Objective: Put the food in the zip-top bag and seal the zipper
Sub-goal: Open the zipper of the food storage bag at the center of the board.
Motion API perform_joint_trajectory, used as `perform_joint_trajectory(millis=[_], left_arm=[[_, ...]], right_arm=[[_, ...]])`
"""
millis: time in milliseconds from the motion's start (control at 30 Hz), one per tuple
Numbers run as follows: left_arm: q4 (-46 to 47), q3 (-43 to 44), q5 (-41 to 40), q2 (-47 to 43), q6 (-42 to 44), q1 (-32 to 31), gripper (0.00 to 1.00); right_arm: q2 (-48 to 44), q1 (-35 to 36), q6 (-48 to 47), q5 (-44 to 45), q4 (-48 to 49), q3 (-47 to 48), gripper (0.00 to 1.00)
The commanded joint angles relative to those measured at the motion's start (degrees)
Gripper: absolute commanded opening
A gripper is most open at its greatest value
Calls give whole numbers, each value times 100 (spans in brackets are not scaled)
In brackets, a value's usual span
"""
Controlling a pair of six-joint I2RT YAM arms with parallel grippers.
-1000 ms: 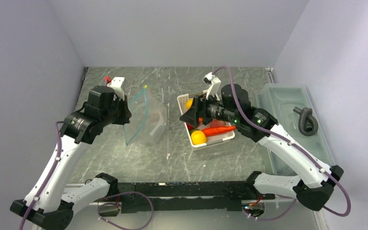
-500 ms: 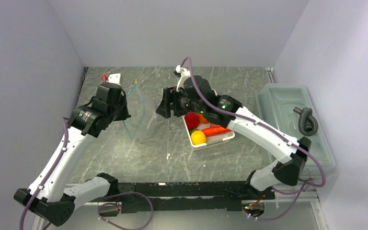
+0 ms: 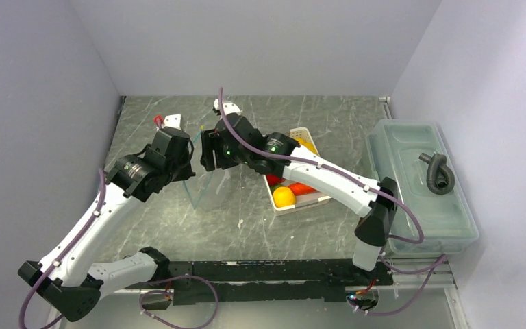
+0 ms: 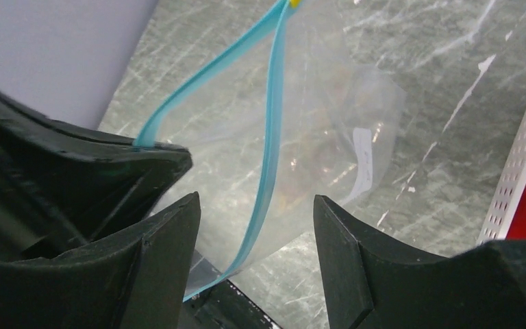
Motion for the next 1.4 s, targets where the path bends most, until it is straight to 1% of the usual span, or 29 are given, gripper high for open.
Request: perform_joint_trajectory(millis=[0, 167, 233, 333, 367, 433, 533, 900, 1100, 1167, 1367], left_arm=[[-78, 33, -280, -131, -203, -40, 0], [-41, -33, -322, -206, -237, -46, 0], [-37, -25, -368, -263, -221, -49, 0], [-77, -7, -452, -336, -162, -49, 0], [-94, -11, -479, -360, -146, -49, 0], [-119, -43, -550, -415, -104, -49, 0], [-188, -93, -718, -501, -50, -49, 0], [-853, 110, -1810, -648, 15, -49, 0], [-1075, 316, -2078, -564, 39, -49, 0], [-1180, 401, -2283, -527, 64, -45, 0], [-1241, 675, -2531, -362, 350, -48, 0]], right_arm=[[128, 72, 129, 476, -190, 298, 63], [429, 181, 105, 628, -428, 501, 58], [466, 185, 109, 645, -437, 472, 50], [493, 189, 85, 817, -538, 452, 37], [482, 187, 81, 886, -571, 444, 31], [447, 189, 83, 1028, -606, 395, 15], [344, 189, 114, 1174, -631, 234, 0], [-234, 185, 290, 1634, -666, -697, 0], [-444, 189, 296, 1623, -558, -988, 0], [-483, 184, 273, 1631, -571, -1045, 0], [-587, 179, 227, 1611, -460, -1246, 0]])
